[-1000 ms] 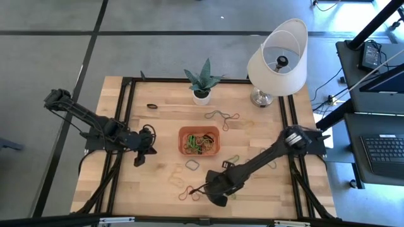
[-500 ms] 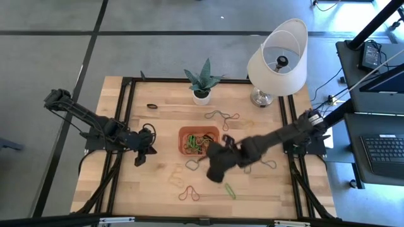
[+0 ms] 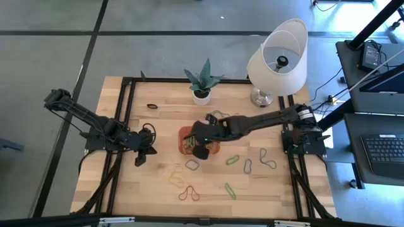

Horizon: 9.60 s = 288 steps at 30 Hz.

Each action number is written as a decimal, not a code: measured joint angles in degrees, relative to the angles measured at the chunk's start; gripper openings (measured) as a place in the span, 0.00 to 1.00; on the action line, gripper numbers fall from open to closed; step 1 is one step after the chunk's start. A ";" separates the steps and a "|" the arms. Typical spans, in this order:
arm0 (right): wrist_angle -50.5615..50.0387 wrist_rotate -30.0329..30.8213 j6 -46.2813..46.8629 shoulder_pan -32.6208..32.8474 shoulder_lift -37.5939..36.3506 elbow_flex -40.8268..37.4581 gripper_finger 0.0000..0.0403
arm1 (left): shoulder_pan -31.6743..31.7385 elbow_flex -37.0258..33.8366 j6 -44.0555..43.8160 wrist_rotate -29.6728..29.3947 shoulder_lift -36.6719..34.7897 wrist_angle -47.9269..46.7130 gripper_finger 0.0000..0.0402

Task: Pick and place rubber bands into bin
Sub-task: Put the red rubber band into the orange bin, then put the black rubber band into the orange bin, then put the blue rubber band into the orange bin

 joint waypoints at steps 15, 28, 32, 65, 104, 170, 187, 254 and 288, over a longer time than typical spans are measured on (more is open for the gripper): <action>-5.01 -1.76 6.83 -0.80 7.36 -0.07 0.12 | 0.00 0.00 -0.02 -0.03 0.00 0.07 0.01; -8.14 -1.78 8.03 -0.80 6.27 -0.02 0.36 | 0.04 0.00 0.84 -0.49 0.00 0.02 0.01; -9.40 -1.77 6.70 -0.80 5.04 -0.02 0.42 | 0.11 0.00 0.55 -2.86 0.00 0.02 0.01; 20.82 0.21 15.66 10.02 -68.90 -66.83 0.26 | 25.13 25.97 -10.57 -5.95 15.64 -38.64 0.12; 29.43 9.00 24.76 1.56 -68.45 -68.02 0.26 | 72.85 31.99 60.54 0.47 61.37 -22.87 0.30; 25.51 4.16 18.29 1.67 -61.58 -67.98 0.26 | 20.02 76.13 4.07 -0.06 73.54 -38.62 0.32; 31.74 3.74 20.95 5.08 -61.60 -67.98 0.12 | 16.96 75.90 17.23 -1.85 63.97 -40.60 0.13; -9.29 -8.86 81.31 15.66 -29.77 -61.32 0.02 | 8.98 9.46 6.51 -5.62 9.27 -4.67 0.01; -20.55 21.42 25.93 8.52 -8.65 3.13 0.00 | 8.99 9.46 6.52 -6.14 9.27 -4.70 0.01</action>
